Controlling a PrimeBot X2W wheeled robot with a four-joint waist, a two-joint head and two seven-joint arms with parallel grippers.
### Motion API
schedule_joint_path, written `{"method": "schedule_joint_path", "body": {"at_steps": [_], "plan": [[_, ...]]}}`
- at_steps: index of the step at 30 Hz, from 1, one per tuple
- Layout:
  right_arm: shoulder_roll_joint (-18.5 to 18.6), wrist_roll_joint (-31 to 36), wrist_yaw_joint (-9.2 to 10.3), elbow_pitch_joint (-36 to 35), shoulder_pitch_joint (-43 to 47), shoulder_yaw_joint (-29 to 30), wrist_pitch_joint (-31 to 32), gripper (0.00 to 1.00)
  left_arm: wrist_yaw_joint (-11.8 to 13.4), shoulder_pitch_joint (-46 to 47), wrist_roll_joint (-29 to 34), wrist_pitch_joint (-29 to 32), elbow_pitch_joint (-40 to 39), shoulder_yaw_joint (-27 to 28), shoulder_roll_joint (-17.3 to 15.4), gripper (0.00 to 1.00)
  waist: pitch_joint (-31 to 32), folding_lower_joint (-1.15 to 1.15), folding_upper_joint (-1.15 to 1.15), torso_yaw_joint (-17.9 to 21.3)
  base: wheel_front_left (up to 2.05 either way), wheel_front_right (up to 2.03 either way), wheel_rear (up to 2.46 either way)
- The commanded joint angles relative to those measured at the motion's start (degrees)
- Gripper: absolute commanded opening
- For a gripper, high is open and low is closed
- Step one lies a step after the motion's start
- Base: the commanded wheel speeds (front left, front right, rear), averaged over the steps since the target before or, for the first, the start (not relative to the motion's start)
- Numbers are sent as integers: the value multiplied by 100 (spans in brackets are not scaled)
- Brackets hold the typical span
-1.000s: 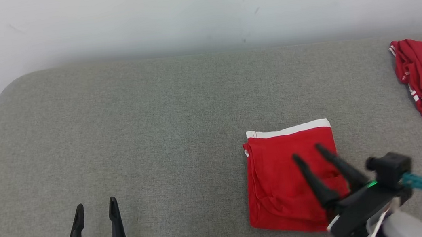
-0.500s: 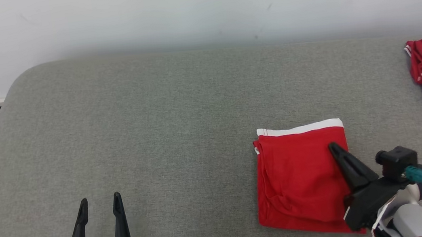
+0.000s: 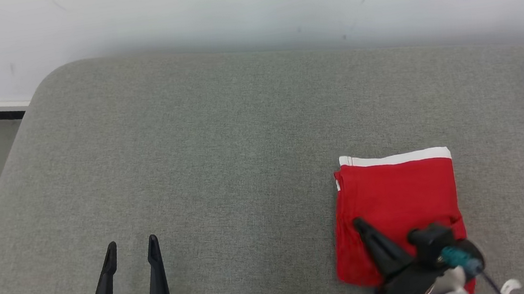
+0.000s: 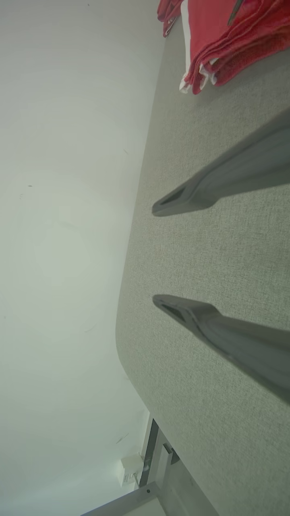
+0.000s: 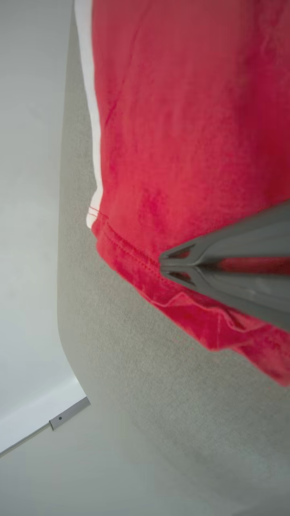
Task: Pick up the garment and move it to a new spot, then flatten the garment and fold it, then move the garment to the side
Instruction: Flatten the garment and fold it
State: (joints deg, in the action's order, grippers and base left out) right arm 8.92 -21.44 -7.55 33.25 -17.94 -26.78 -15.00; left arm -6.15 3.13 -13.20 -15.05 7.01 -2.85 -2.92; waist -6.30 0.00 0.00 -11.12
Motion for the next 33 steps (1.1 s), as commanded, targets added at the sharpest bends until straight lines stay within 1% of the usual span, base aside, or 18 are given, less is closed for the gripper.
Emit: {"method": "schedule_joint_path", "body": {"at_steps": [1,6,10,13,16,18,19,20,22,27,30,33], "plan": [[-63,87,17,-32,105,-103,-20,0,-34,58,-6,-16,18,-2,5,100,-6,0,0,-23,0,0,0],[-299,38,17,-26,280,-415,-13,0,-13,69,-17,-16,46,-22,6,100,-5,0,0,-46,0,0,0],[-407,-8,17,-117,243,-425,-13,0,4,72,-30,-16,42,-40,5,100,-5,0,0,-15,0,0,0],[-403,7,17,-389,193,-353,-14,0,13,40,-9,-17,16,-10,5,100,-1,0,0,73,0,0,0],[-299,28,17,-761,186,-211,-13,0,23,19,17,-17,2,37,4,100,15,0,0,185,0,0,0],[-223,16,17,-1027,219,-49,-14,0,27,8,30,-17,-7,67,5,100,37,0,0,271,0,0,0],[-223,16,17,-1027,219,-49,-14,0,27,8,30,-17,-7,67,5,100,37,0,0,271,0,0,0],[-150,48,17,-1240,284,148,-12,0,18,6,48,-17,-10,87,4,100,60,0,0,362,0,0,0],[-124,70,17,-1342,311,254,-11,0,15,-1,60,-16,-15,103,5,100,77,0,0,414,0,0,0],[-21,202,17,-1655,511,867,-12,0,5,-66,125,-16,-40,146,6,100,178,0,0,689,0,0,0],[-13,272,17,-1808,707,1274,-11,0,1,-99,166,-16,-45,180,5,100,250,0,0,865,0,0,0],[-20,353,17,-1931,936,1555,-11,0,-8,-177,197,-16,-36,269,3,100,337,0,0,1066,0,0,0]]}}
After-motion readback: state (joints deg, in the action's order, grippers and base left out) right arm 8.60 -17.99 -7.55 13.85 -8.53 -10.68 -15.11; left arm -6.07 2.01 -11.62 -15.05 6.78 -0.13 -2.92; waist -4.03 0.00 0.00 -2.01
